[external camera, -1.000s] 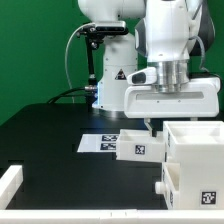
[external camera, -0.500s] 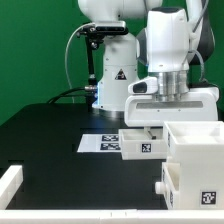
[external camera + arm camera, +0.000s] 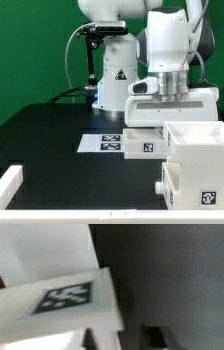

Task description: Assemble drawer

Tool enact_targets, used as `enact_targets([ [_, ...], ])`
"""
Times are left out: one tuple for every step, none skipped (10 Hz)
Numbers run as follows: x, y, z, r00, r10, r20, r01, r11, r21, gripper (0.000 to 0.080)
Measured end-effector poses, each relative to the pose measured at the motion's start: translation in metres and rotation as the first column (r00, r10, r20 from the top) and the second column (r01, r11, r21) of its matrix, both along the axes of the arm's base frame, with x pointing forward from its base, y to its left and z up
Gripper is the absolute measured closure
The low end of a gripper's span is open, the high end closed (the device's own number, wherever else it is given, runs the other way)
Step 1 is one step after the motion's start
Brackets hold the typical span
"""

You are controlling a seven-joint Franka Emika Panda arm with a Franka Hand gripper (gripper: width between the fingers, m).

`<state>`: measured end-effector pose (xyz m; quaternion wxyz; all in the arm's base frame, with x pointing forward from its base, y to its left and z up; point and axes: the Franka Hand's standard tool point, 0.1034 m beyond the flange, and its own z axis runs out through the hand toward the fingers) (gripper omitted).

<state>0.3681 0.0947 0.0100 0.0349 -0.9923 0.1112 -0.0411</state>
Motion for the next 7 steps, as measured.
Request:
enact_targets([
  [0.0,0.0,0.0,1.0,0.005,0.001,-0.005,1.0,0.0,0.0741],
  [0.0,0.0,0.0,1.0,0.008,0.001,-0.008,1.0,-0.001,0.0763],
  [0.0,0.0,0.0,1.0,0.01,0.001,-0.01,1.0,-0.001,0.0763],
  [0.0,0.0,0.0,1.0,0.012,0.001,-0.012,1.0,-0.001,0.0763],
  [0.001,-0.001,0.001,0.999,0.034,0.002,-0.034,0.999,-0.004,0.0763],
  [0.006,-0.009,0.007,0.993,0.118,0.007,-0.117,0.993,-0.017,0.0763],
  [0.015,-0.026,0.016,0.981,0.194,0.026,-0.193,0.981,-0.034,0.0763],
])
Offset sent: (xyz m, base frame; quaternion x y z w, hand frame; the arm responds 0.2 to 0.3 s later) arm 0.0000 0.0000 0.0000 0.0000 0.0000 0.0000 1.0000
